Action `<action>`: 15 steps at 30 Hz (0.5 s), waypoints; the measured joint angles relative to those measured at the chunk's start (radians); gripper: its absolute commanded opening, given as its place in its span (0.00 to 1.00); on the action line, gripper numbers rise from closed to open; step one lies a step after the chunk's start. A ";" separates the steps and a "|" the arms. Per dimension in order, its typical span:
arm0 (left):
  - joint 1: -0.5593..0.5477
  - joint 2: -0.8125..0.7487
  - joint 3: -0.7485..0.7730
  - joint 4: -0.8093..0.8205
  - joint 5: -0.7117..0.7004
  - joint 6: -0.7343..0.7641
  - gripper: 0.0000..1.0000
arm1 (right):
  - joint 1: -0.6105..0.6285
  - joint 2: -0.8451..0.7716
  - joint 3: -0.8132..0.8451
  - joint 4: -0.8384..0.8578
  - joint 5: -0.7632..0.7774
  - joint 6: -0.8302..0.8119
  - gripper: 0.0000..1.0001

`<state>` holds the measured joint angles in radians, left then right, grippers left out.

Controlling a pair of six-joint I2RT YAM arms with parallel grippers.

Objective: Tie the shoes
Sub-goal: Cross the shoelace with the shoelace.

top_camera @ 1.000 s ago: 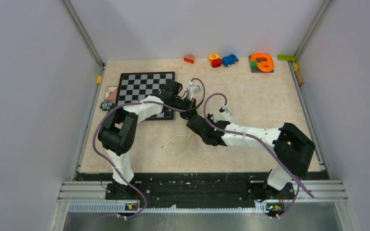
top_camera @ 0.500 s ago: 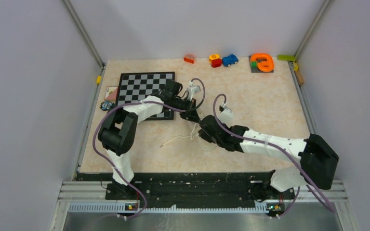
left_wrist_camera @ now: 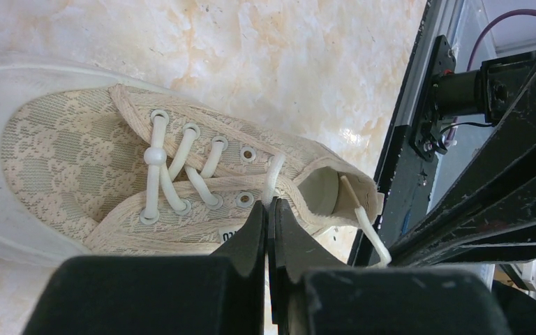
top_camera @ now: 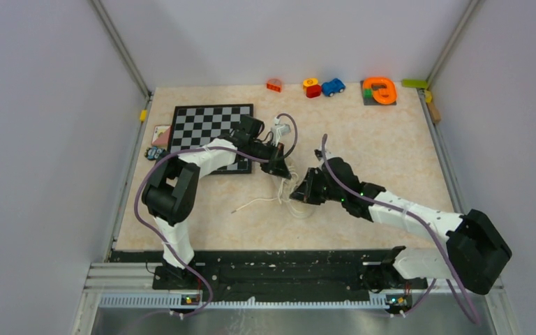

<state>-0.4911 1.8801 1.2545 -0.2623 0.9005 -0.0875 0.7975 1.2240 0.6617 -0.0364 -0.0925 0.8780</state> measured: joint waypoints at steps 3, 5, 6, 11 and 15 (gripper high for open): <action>0.000 0.000 0.000 0.000 0.000 0.004 0.00 | -0.047 0.000 0.000 0.020 -0.123 -0.069 0.00; 0.000 0.000 0.000 0.000 0.000 0.005 0.00 | -0.066 0.000 0.000 0.028 -0.204 -0.106 0.00; 0.000 0.000 0.000 0.000 0.000 0.006 0.00 | -0.074 0.002 0.000 0.029 -0.236 -0.122 0.00; -0.001 0.000 0.000 0.000 0.000 0.008 0.00 | -0.121 0.063 0.015 0.021 -0.388 -0.197 0.00; -0.002 -0.005 -0.005 0.003 -0.003 0.010 0.00 | -0.173 0.110 0.016 0.000 -0.487 -0.254 0.00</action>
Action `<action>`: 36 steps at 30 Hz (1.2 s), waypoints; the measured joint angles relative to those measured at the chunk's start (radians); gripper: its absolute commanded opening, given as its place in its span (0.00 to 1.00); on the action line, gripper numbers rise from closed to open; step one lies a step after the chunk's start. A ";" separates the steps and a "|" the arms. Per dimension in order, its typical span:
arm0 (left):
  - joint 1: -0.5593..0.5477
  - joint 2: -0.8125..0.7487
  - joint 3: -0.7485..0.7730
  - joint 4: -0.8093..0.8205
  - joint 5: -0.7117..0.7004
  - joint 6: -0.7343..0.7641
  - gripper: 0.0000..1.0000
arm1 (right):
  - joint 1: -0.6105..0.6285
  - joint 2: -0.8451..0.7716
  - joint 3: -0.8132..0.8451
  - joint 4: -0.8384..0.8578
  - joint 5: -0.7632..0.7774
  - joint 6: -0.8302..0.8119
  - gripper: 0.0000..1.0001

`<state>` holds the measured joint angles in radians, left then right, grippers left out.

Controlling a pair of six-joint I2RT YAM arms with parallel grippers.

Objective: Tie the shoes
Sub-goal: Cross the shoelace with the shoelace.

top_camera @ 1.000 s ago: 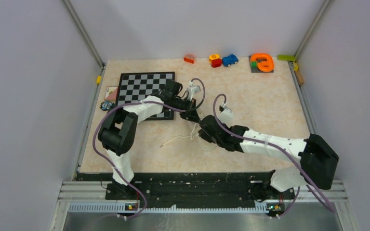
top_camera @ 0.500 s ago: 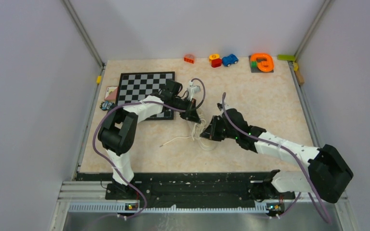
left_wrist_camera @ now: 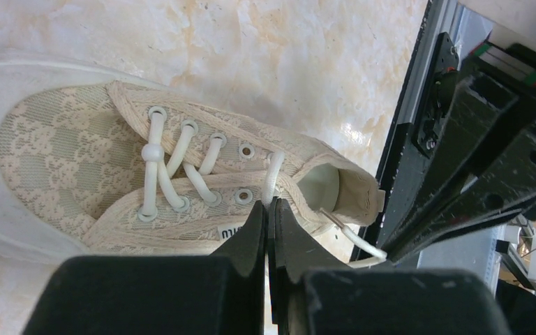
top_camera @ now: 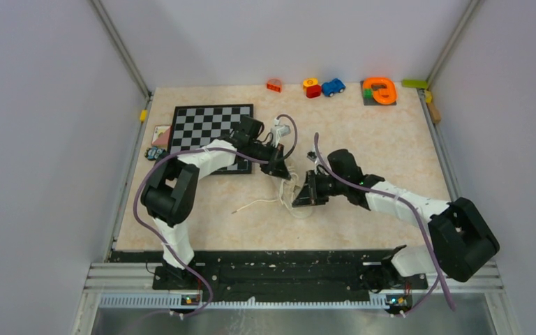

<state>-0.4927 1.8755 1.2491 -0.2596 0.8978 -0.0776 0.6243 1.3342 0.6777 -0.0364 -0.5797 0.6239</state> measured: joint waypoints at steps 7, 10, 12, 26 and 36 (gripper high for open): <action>-0.004 -0.024 -0.019 0.014 -0.005 0.003 0.00 | -0.037 0.010 0.023 -0.014 -0.108 -0.066 0.00; -0.006 -0.024 -0.019 0.020 -0.005 0.003 0.00 | -0.051 0.010 0.032 -0.009 -0.157 -0.079 0.00; -0.007 -0.024 -0.019 0.021 -0.005 0.003 0.00 | -0.069 0.010 0.039 -0.008 -0.182 -0.085 0.00; -0.013 -0.026 -0.019 0.023 -0.006 0.006 0.00 | -0.133 0.096 0.065 -0.004 -0.261 -0.127 0.00; -0.013 -0.026 -0.019 0.023 -0.006 0.011 0.00 | -0.151 0.144 0.113 -0.010 -0.269 -0.154 0.00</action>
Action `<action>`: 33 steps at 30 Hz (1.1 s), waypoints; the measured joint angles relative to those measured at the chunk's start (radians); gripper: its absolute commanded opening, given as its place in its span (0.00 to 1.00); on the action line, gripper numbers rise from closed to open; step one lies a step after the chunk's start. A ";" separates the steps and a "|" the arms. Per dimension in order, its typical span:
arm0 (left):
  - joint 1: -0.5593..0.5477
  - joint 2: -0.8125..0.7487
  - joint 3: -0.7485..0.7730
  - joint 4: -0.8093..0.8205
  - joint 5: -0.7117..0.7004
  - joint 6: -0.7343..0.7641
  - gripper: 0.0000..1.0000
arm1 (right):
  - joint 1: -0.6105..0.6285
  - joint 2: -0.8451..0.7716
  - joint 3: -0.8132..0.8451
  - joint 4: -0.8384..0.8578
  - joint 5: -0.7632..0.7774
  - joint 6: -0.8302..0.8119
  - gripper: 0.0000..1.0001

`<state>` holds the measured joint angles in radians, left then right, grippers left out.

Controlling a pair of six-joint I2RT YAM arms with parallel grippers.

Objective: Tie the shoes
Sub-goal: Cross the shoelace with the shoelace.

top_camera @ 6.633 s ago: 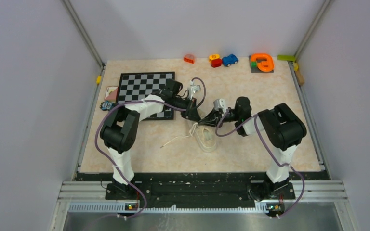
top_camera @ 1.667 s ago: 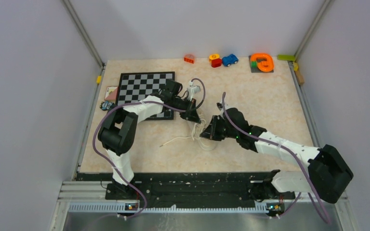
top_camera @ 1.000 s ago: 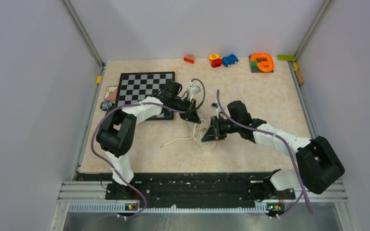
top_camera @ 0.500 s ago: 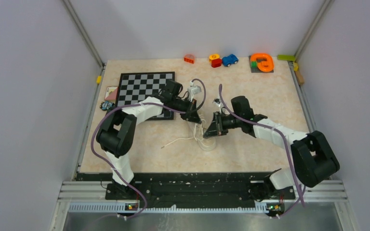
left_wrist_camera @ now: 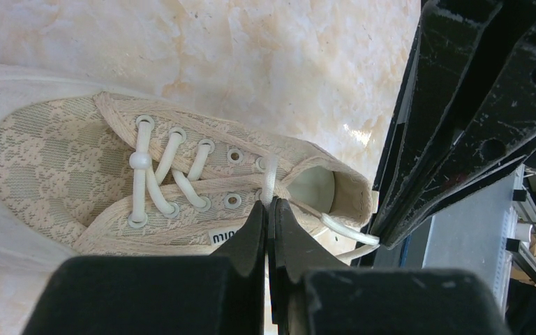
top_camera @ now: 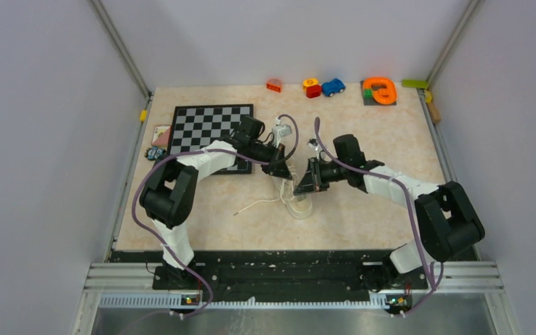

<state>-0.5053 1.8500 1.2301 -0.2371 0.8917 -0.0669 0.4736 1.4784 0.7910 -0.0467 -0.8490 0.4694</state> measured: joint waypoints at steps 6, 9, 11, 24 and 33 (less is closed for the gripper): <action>0.000 0.000 0.000 0.000 0.000 0.004 0.00 | -0.021 0.046 0.026 -0.002 -0.013 -0.020 0.00; 0.000 0.000 0.000 0.000 0.000 0.007 0.00 | -0.034 0.071 0.036 -0.004 -0.016 -0.026 0.00; 0.000 0.000 0.000 0.000 0.000 0.008 0.00 | -0.040 0.087 0.046 -0.004 -0.018 -0.033 0.00; -0.005 -0.002 0.000 0.001 0.000 0.010 0.00 | -0.093 0.193 0.067 0.138 -0.007 0.069 0.07; -0.016 -0.002 -0.007 0.005 -0.013 0.011 0.00 | -0.096 0.114 0.025 0.238 0.068 0.167 0.37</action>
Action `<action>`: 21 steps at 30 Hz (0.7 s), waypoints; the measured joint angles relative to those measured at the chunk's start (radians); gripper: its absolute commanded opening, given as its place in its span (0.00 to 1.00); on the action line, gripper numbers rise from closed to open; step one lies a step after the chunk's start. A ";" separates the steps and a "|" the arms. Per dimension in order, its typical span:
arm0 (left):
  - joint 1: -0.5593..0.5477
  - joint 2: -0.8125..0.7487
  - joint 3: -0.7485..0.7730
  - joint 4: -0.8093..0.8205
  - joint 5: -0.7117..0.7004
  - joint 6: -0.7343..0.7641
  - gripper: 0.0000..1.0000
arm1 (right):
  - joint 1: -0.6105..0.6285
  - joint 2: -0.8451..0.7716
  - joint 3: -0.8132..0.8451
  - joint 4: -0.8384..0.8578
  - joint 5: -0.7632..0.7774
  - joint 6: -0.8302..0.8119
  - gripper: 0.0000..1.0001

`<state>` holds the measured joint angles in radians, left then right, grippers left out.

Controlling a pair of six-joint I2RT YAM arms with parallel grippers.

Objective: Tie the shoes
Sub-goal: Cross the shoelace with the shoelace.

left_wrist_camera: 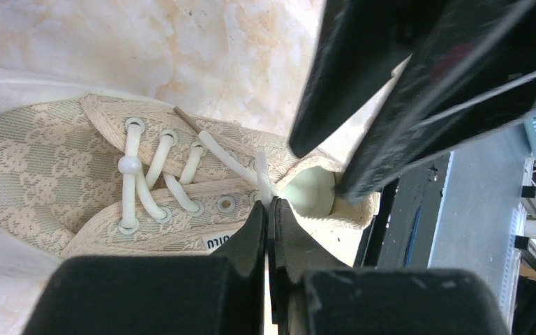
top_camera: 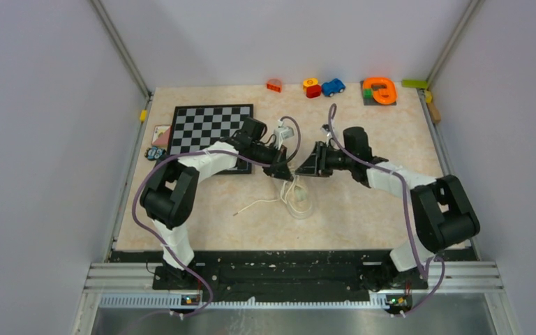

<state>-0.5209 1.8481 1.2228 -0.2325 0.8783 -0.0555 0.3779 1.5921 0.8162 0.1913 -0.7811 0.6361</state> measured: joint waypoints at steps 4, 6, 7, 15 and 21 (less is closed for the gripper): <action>-0.005 -0.003 0.000 0.000 -0.010 0.002 0.00 | -0.020 -0.109 -0.024 -0.034 0.032 -0.013 0.48; -0.008 -0.008 0.000 -0.001 -0.023 0.006 0.00 | -0.037 -0.142 -0.026 -0.051 0.067 -0.020 0.49; -0.010 -0.012 0.000 -0.002 -0.031 0.008 0.00 | -0.042 -0.145 -0.026 -0.054 0.084 -0.023 0.49; -0.053 -0.045 -0.006 -0.011 -0.120 0.081 0.00 | -0.038 0.036 0.133 -0.206 0.225 0.010 0.55; -0.087 -0.048 -0.006 -0.030 -0.192 0.124 0.00 | 0.002 0.091 0.162 -0.249 0.320 0.068 0.59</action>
<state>-0.6083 1.7996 1.2167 -0.2626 0.6861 0.0681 0.3801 1.6829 0.9783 -0.0574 -0.4610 0.7044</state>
